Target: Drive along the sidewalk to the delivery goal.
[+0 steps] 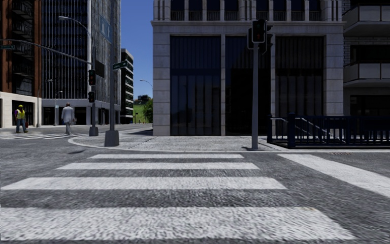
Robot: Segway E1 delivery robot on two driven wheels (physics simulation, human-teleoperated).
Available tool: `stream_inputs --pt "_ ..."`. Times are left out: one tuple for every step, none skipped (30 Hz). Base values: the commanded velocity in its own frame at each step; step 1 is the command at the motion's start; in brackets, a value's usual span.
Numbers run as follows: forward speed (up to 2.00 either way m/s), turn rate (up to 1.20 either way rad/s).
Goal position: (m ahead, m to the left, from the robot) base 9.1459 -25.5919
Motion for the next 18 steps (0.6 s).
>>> stream_inputs --pt "1.61 0.0" --pt "1.61 0.0" --pt "1.61 0.0" --pt "1.61 0.0" --pt "1.61 0.0" --pt "1.61 0.0" --pt "1.61 0.0" --pt "1.61 0.0" --pt "1.61 0.0" --pt "1.61 0.0" --pt "1.61 0.0" --pt "1.61 0.0" --pt "1.61 0.0" --pt "1.61 0.0" --pt "1.61 0.0" --pt "1.61 0.0" --pt "1.61 0.0" --pt "1.61 0.0"
